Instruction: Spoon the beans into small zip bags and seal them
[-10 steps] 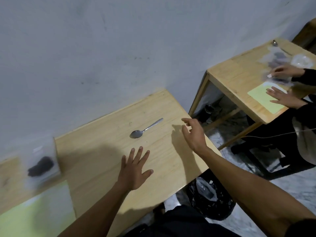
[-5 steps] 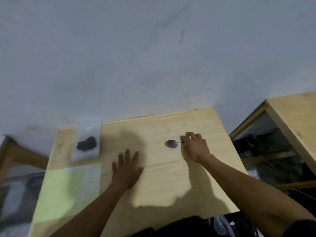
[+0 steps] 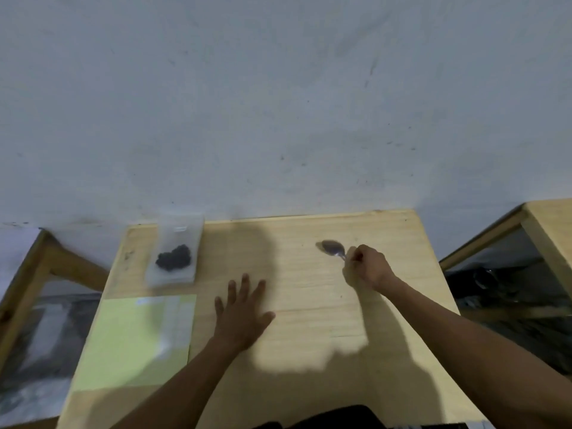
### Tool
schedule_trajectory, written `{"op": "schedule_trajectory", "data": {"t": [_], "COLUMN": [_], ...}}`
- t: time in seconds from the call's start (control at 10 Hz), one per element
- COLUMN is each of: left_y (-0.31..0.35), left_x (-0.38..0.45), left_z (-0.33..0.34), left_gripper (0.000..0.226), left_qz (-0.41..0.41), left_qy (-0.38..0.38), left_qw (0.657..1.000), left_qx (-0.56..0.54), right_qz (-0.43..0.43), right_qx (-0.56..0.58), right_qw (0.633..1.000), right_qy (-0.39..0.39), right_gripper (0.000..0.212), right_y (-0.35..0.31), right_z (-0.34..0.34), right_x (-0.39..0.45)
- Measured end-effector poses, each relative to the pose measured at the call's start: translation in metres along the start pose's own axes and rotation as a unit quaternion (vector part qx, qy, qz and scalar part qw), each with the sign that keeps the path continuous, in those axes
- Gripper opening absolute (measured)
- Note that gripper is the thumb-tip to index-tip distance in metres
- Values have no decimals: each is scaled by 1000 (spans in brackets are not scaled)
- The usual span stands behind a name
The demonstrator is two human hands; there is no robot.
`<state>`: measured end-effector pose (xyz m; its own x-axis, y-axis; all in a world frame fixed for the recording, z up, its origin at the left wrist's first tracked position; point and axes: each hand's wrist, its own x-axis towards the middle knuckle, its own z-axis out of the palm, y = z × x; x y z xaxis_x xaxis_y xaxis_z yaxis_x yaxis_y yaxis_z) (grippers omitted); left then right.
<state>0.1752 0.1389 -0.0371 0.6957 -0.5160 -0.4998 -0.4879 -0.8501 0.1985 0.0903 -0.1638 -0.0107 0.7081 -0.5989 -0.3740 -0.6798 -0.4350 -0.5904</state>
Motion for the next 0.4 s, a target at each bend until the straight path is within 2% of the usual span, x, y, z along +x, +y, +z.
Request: {"op": "schedule_trajectory", "data": {"t": [0.1,0.2,0.3,0.4], "left_y": [-2,-3,-2,-1], "left_x": [0,2,1,-1], "left_z": [2,2,2,3], "left_gripper": [78,78,79,79], "left_qz": [1,-1,0,3], "left_qy": [9,8,11,17], "left_qw": [1000,1000,1000,1000], "left_qx": [0,4,-7,-13], "right_qz": [101,148,164,118], "right_qx": [143,186,180,156], "right_qw": [984,970,968,975], "right_qy": [38,48,62,102], "right_gripper": [7,7,12,19], "right_y": [-9,-8,-10,-12], "right_z": [-6,-9,-6,2], "right_x": [16,35,39,39]}}
